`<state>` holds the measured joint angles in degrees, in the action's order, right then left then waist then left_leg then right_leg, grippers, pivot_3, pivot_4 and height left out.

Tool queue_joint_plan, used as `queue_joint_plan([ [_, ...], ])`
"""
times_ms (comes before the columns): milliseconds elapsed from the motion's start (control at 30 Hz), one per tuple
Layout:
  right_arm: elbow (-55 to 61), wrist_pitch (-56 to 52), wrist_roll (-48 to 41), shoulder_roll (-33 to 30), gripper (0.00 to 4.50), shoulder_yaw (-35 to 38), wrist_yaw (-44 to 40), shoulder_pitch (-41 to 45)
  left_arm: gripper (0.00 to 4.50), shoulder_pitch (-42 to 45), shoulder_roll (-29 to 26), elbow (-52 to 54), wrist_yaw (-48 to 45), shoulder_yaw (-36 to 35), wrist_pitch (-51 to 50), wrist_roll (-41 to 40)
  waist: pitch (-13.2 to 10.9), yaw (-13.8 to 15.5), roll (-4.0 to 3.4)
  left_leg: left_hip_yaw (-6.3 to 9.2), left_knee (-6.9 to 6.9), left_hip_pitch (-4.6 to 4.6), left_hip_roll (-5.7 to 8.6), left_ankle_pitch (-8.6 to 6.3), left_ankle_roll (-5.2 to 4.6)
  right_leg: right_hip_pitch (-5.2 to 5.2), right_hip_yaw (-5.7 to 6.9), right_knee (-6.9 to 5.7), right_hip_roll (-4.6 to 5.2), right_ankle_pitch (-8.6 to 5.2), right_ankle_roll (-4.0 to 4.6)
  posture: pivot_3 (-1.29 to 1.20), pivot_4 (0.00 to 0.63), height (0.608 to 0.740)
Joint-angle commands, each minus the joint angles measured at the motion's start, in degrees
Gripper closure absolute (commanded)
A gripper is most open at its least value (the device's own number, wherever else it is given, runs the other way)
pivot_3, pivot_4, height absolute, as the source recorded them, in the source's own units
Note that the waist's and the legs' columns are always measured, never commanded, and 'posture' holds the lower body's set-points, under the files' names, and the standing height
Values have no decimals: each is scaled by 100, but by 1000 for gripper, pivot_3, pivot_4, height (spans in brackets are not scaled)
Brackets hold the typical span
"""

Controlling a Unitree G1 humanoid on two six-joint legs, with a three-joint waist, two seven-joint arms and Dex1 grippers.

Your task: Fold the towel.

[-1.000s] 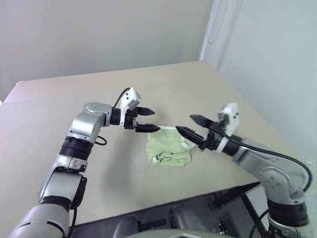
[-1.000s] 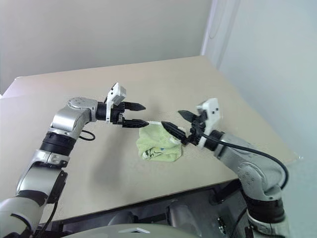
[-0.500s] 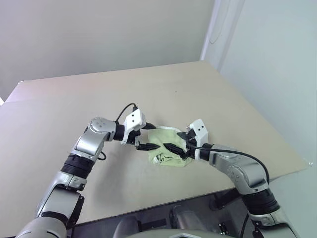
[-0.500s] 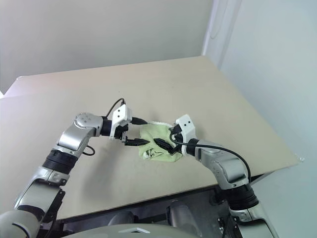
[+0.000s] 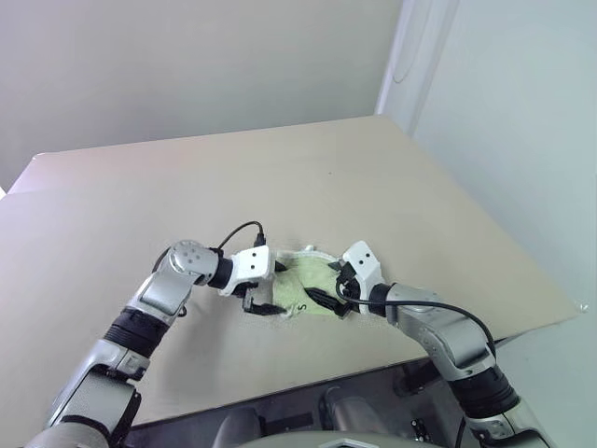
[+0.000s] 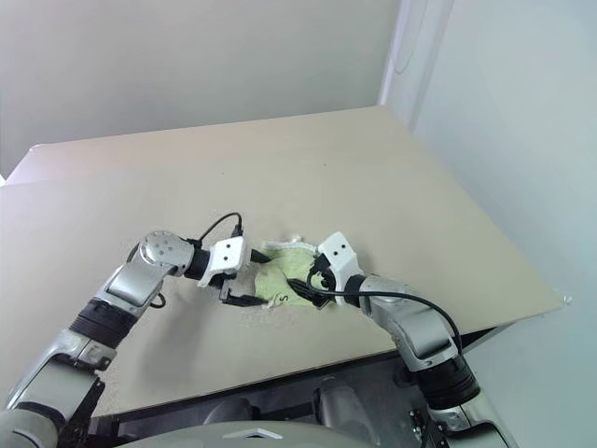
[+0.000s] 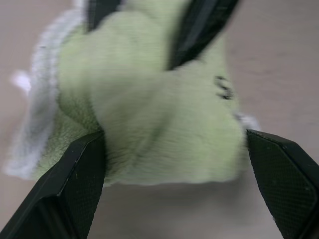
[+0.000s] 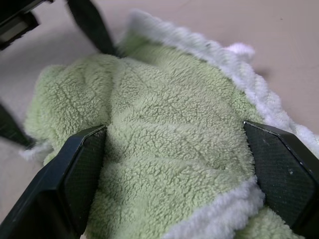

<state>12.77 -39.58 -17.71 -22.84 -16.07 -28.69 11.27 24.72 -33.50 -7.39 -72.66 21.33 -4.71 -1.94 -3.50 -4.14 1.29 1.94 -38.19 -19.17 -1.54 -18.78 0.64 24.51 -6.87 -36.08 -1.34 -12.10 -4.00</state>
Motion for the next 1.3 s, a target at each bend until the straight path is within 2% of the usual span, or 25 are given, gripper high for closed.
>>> queue_joint_plan([
  [33,-4,-38,134,-21,0,-9,-7,-83,31,-366,-160,760,-135,63,-233,-169,4,0,-2,0,0,2,0,0,0,-2,0,0,0,0,0,0,0,740],
  [267,165,-74,-241,262,0,463,-109,39,31,-747,151,1273,170,-435,-1164,-1015,11,-2,-4,1,-1,4,-1,0,0,-3,1,0,0,0,0,0,0,740],
  [533,311,-52,-452,381,0,630,-206,95,31,-660,122,23,1085,-582,132,-219,10,-6,-7,1,1,16,0,0,0,-2,1,0,-1,0,0,0,0,740],
  [600,335,-36,-498,408,0,677,-218,104,31,-560,260,-255,1419,-700,310,-171,10,1,-7,-1,1,51,0,0,0,-5,1,0,-1,0,0,0,0,740],
  [700,383,-37,-570,444,0,745,-263,115,31,-556,412,-419,1564,-844,517,-316,10,4,-7,-2,1,54,0,0,0,-9,0,1,0,0,0,0,0,740],
  [800,443,-49,-641,431,0,759,-324,109,31,1170,215,-2075,814,-1440,472,-854,-8,30,19,2,2,54,1,0,1,-9,2,-1,-3,0,0,0,0,740],
  [933,498,-84,-720,404,0,771,-403,105,31,2381,44,-3496,-145,-1830,216,-1297,-8,-59,23,16,0,48,1,6,9,-6,-1,0,-18,0,0,0,0,740],
  [1033,534,-126,-783,360,0,798,-465,90,31,2683,-233,-3668,-1115,-1839,-231,-1427,9,-190,-10,2,24,56,2,-5,-7,-15,-15,15,-14,-8,-11,0,0,740],
  [1100,533,-138,-776,315,0,777,-528,84,31,2673,-332,-3592,-1427,-1795,-328,-1390,8,-222,-11,-4,25,32,4,-24,-42,-15,-23,4,-14,-26,-21,0,0,740],
  [1200,523,-130,-758,280,0,753,-575,75,31,2516,-422,-3366,-1694,-1716,-335,-1287,8,-218,-10,9,22,-19,3,-30,-53,35,-14,-4,-15,-27,-25,0,0,740],
  [1300,518,-98,-772,308,0,778,-576,96,31,2480,-351,-3328,-1513,-1781,-246,-1202,7,-159,-8,11,12,-30,3,-30,-53,67,-12,-9,-15,-13,-9,0,0,740],
])
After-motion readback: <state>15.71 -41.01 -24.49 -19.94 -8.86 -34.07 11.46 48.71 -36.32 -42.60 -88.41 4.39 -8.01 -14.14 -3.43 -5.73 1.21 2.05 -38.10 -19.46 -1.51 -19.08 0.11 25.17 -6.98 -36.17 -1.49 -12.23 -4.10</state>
